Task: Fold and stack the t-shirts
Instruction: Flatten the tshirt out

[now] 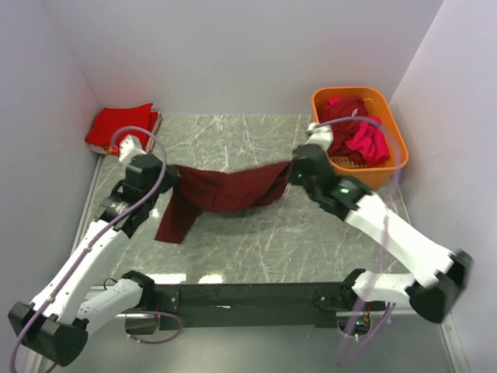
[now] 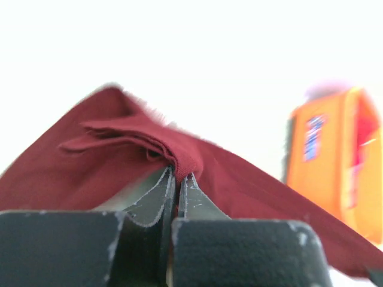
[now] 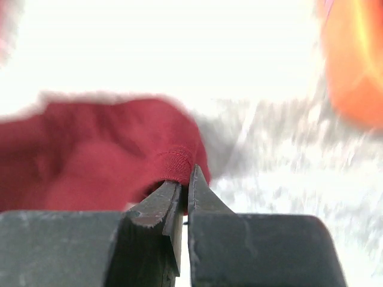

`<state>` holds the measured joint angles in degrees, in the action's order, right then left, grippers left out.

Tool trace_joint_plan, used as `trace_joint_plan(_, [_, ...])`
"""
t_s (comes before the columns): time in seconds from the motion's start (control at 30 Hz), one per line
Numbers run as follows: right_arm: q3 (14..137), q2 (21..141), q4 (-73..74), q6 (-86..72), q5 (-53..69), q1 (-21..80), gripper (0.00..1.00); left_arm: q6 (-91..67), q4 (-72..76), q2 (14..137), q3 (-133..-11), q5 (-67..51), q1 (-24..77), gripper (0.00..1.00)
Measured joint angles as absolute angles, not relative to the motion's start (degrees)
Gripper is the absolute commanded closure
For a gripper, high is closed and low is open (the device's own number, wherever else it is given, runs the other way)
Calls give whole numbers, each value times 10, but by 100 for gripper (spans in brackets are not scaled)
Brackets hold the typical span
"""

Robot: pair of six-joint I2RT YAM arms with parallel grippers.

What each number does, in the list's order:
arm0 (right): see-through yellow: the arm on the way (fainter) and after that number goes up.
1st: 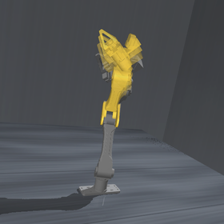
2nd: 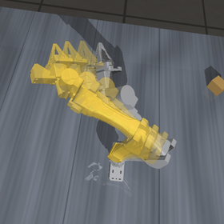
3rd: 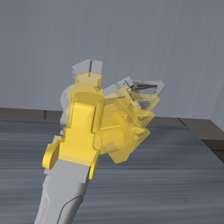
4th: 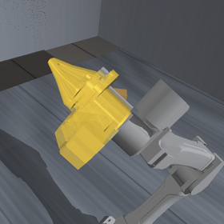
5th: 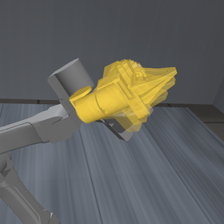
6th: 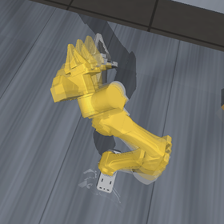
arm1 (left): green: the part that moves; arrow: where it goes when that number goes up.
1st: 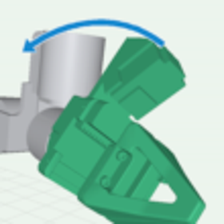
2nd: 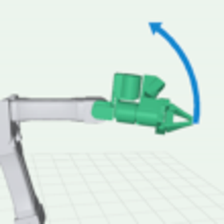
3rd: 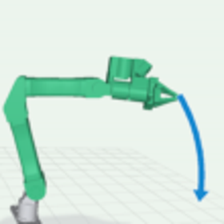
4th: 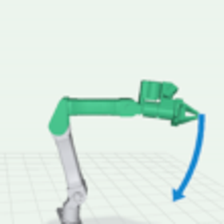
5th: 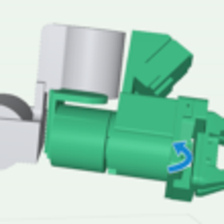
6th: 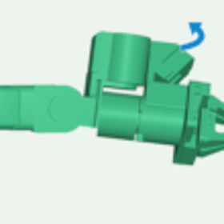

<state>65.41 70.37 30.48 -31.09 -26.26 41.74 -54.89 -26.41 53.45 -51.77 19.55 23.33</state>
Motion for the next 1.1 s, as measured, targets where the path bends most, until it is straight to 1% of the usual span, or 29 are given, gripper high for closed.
trace_joint_plan(0.1, [717, 639, 296, -276, -289, 417, 100, -542, -269, 520, -575, 225, 233, 99])
trace_joint_plan(0.17, [764, 617, 291, -246, -302, 418, 100, -535, -273, 509, -602, 243, 233, 99])
trace_joint_plan(0.27, [827, 599, 285, -196, -315, 418, 100, -517, -273, 477, -641, 269, 233, 99])
trace_joint_plan(0.43, [921, 585, 284, -119, -304, 418, 100, -473, -239, 416, -698, 276, 233, 99])
trace_joint_plan(0.57, [955, 564, 281, -80, -294, 418, 100, -439, -198, 387, -745, 282, 233, 99])
trace_joint_plan(0.67, [969, 562, 282, -69, -306, 415, 100, -420, -185, 399, -783, 293, 234, 99])
trace_joint_plan(0.77, [976, 574, 284, -74, -302, 380, 100, -410, -184, 448, -816, 316, 235, 99])
trace_joint_plan(0.8, [974, 584, 284, -79, -292, 354, 100, -407, -183, 472, -821, 323, 234, 99])
trace_joint_plan(0.93, [964, 660, 289, -98, -219, 267, 100, -387, -197, 592, -833, 330, 218, 99])
trace_joint_plan(1.0, [973, 714, 294, -109, -174, 234, 100, -381, -222, 680, -871, 291, 180, 99])
trace_joint_plan(1.1, [1027, 832, 329, -127, -102, 191, 100, -380, -274, 824, -960, 205, 109, 99])
